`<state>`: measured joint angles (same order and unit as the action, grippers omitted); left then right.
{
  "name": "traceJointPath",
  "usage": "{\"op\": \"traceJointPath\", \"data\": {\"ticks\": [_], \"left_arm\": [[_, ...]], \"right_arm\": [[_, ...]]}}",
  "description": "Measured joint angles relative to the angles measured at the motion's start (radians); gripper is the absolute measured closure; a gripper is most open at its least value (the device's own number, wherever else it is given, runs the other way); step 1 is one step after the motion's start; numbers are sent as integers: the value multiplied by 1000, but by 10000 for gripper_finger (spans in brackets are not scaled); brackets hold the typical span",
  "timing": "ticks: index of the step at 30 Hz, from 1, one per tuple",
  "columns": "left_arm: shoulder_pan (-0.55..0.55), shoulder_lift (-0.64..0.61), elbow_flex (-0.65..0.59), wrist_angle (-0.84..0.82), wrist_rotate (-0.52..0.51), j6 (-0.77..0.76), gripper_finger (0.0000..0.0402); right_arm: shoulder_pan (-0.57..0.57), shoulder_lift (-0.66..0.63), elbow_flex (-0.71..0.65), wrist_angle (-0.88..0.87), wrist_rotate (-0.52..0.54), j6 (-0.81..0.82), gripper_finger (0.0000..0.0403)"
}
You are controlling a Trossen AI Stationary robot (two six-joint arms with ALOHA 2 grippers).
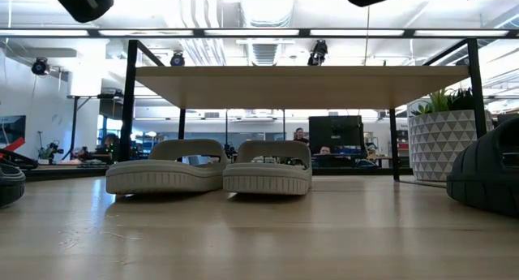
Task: Pick and place slides into the shelf
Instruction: Adjust the black slide near the shelf
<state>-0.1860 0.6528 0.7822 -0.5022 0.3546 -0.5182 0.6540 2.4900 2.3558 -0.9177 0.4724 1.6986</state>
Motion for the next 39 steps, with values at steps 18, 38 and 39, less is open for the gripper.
{"op": "traceJointPath", "data": {"ticks": [18,38,39], "left_arm": [[0,7,0,33,-1,11,402],[0,-10,0,31,-3,40,402],[0,-10,0,31,-3,51,402]], "right_arm": [[0,-12,1,-76,0,27,394],[-4,-14,0,56,-27,3,394],[-5,-14,-2,69,-41,-6,394]]}}
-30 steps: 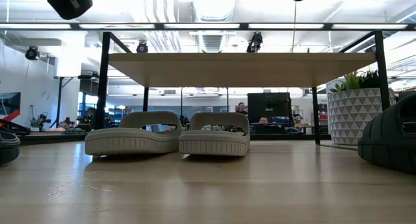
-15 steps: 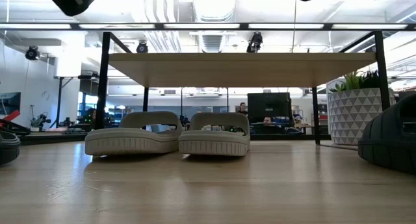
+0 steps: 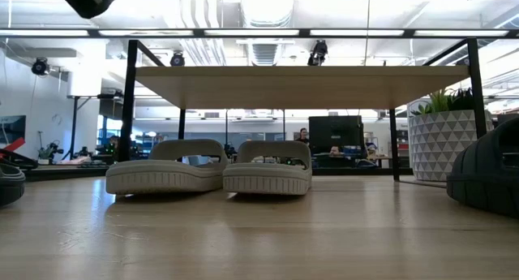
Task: Pick and place slides into the shelf
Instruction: Adjust the black slide near the shelf
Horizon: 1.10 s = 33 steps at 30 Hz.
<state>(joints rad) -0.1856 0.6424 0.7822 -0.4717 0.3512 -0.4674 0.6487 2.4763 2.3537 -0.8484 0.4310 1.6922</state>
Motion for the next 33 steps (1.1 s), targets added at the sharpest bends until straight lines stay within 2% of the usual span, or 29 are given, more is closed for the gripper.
{"op": "traceJointPath", "data": {"ticks": [5,16,19,25,29,33], "left_arm": [[0,0,0,0,0,11,402],[-1,-17,-1,-9,6,10,402],[-1,-27,-1,-9,6,10,402],[0,-43,-1,-10,6,11,402],[0,-51,-2,-10,6,11,402],[0,-53,-2,-19,6,11,402]], "right_arm": [[-3,0,-2,72,1,-66,394],[-7,1,-3,266,147,-323,394],[-8,2,-3,272,152,-350,394],[-13,-2,-3,200,231,-358,394],[-35,-29,-4,158,206,-384,395],[-64,-41,-3,287,33,-478,395]]}}
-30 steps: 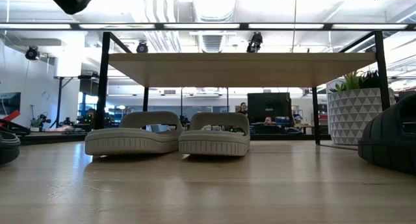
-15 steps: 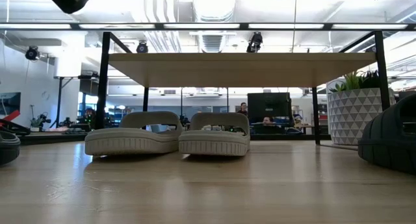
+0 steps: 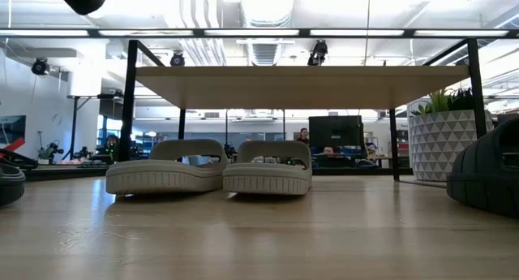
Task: Pick and place slides into the shelf
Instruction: Adjust the black slide near the shelf
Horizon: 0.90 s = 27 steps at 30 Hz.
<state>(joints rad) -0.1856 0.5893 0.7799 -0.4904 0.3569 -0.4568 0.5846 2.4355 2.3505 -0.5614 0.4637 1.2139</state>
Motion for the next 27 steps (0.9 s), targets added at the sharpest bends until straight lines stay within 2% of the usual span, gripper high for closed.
{"op": "traceJointPath", "data": {"ticks": [4,13,16,22,27], "left_arm": [[0,-3,0,1,0,0,402],[0,-4,-2,1,0,2,402],[0,-4,-2,1,0,2,402],[0,-5,-2,2,0,1,402],[-1,-7,-2,1,-1,-1,402]], "right_arm": [[-11,1,0,31,-53,-39,395],[-64,0,-22,20,-52,-59,395],[-95,-17,-23,92,-53,-146,395],[-152,-107,-21,259,-128,-347,394],[-177,-196,-21,146,-122,-353,394]]}}
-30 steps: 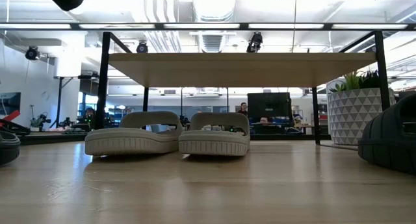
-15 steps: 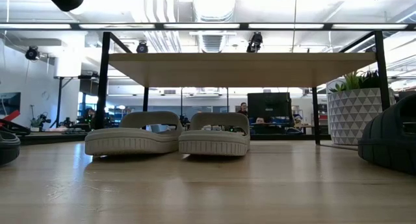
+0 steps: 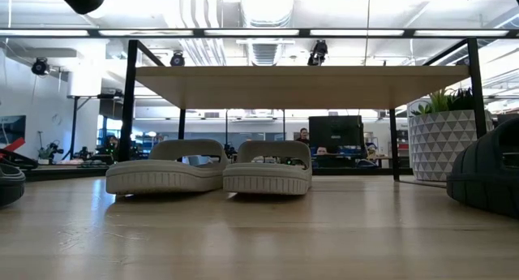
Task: Pick and place slides into the shelf
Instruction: Adjust the black slide near the shelf
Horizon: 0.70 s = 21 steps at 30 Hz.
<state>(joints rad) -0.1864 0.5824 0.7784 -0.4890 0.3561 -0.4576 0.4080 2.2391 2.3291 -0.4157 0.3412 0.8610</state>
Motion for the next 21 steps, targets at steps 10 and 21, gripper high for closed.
{"op": "traceJointPath", "data": {"ticks": [10,21], "left_arm": [[0,-37,0,0,-1,1,402],[1,-54,0,0,-23,24,402]], "right_arm": [[87,-112,-1,-543,-1,247,394],[244,-110,-2,-826,-5,651,394]]}}
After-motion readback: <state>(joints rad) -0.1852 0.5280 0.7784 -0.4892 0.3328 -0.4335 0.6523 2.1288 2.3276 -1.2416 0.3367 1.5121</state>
